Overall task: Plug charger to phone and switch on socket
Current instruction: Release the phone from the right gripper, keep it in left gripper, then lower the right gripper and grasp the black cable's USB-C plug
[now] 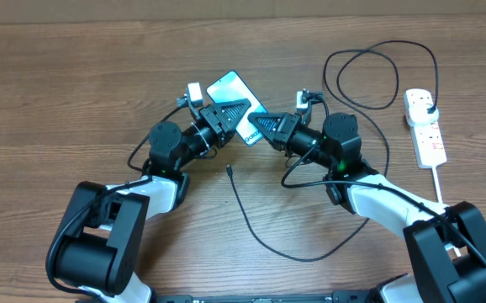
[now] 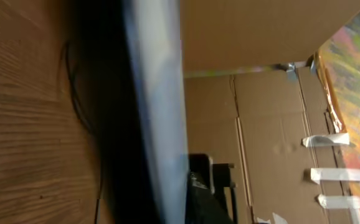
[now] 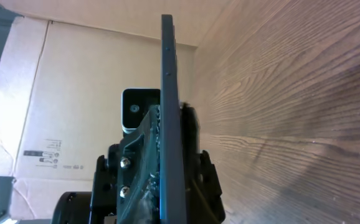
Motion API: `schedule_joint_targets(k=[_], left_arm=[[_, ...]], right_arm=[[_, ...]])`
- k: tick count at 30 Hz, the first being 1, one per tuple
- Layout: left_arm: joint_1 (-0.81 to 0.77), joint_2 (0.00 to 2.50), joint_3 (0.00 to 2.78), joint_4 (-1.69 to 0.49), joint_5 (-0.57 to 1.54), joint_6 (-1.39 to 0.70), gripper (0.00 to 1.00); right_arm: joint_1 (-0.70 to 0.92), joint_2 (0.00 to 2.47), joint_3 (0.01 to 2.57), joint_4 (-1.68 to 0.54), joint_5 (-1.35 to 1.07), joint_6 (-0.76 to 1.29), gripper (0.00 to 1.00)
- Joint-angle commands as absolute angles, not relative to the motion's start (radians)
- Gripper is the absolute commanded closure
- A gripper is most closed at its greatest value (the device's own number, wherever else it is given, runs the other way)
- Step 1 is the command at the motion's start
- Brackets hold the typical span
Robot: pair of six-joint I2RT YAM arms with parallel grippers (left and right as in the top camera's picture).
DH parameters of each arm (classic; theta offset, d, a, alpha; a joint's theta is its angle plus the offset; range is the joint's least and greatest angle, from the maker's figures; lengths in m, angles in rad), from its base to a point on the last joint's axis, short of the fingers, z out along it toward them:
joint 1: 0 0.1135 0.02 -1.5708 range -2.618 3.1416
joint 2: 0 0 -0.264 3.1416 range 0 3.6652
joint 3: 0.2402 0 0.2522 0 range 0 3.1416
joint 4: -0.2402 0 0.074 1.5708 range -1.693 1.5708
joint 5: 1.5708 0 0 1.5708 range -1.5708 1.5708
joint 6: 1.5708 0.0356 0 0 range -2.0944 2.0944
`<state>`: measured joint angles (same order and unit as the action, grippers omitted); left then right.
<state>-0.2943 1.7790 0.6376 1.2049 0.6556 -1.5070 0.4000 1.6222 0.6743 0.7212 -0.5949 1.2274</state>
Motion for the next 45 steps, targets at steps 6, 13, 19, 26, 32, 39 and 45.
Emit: schedule_joint_targets(k=[6, 13, 19, 26, 32, 39, 45], left_arm=[[-0.282, 1.763, 0.645, 1.134, 0.739, -1.484, 0.96], [-0.177, 1.763, 0.645, 0.877, 0.911, -1.607, 0.95], [-0.123, 1.763, 0.652, 0.87, 1.005, -1.842, 0.95], [-0.12, 1.763, 0.655, 0.825, 1.034, -2.086, 0.96], [-0.12, 1.763, 0.657, 0.816, 1.056, -2.086, 0.96], [-0.118, 1.763, 0.665, 0.815, 1.132, -2.086, 0.95], [-0.117, 1.763, 0.671, 0.816, 1.172, -2.086, 0.95]], right_arm=[[0.358, 1.637, 0.675, 0.697, -0.736, 1.034, 0.0], [0.239, 1.533, 0.675, 0.41, -0.809, 0.84, 0.0], [0.254, 1.362, 0.675, -0.065, -0.558, 0.589, 0.0], [0.273, 1.259, 0.675, -0.408, -0.342, 0.522, 0.0], [0.274, 1.257, 0.675, -0.547, -0.269, 0.518, 0.0], [0.274, 1.257, 0.675, -0.595, -0.27, 0.518, 0.0], [0.274, 1.257, 0.675, -0.628, -0.27, 0.518, 0.0]])
